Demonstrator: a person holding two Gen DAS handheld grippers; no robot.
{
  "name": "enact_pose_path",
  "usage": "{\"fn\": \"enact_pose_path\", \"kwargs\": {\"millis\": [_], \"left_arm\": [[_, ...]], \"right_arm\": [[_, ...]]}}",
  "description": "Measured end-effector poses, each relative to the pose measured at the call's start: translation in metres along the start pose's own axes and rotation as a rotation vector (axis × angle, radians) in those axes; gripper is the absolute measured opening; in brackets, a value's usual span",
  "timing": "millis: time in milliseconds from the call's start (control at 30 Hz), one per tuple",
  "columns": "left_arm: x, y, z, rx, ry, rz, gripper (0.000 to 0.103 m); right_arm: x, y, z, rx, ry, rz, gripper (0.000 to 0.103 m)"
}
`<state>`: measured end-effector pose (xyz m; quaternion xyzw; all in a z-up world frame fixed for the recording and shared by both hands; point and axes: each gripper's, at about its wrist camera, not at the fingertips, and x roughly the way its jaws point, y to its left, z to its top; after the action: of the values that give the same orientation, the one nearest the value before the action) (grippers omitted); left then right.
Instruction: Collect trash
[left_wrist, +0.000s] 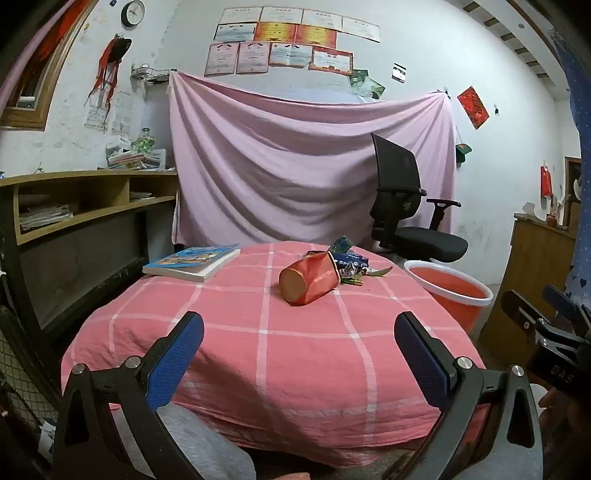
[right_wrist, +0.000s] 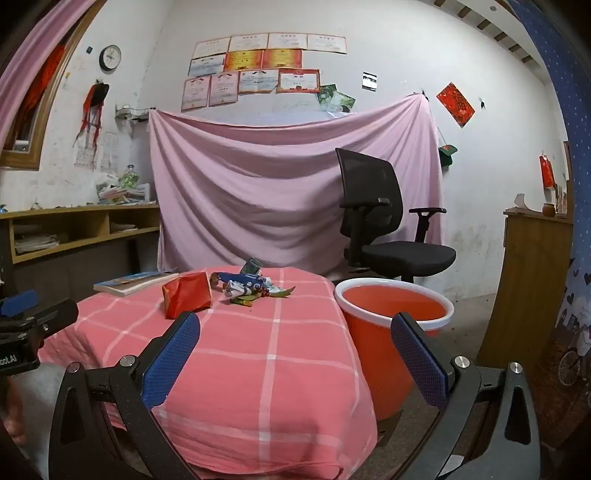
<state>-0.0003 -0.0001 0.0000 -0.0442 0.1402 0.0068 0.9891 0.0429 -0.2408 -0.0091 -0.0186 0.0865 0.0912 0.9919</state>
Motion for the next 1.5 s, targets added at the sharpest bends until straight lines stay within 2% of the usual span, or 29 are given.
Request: {"fn": "enact_pose_path", "kwargs": {"millis": [600, 667, 1500], "left_arm": [[-0.001, -0.009, 0.002, -0.012, 0.007, 0.006, 0.101], [0.001, 0.001, 0.000, -0.012, 0.009, 0.007, 0.101], [0.001, 0.002, 0.001, -0.013, 0.012, 0.006, 0.101]], "right_arm": [[-0.001, -0.002, 0.000, 0.007, 0.000, 0.002, 0.103], [-0.001, -0.002, 0.000, 0.008, 0.000, 0.004, 0.103], [-0.001, -0.001, 0.000, 0.015, 0.004, 0.005, 0.103]]}}
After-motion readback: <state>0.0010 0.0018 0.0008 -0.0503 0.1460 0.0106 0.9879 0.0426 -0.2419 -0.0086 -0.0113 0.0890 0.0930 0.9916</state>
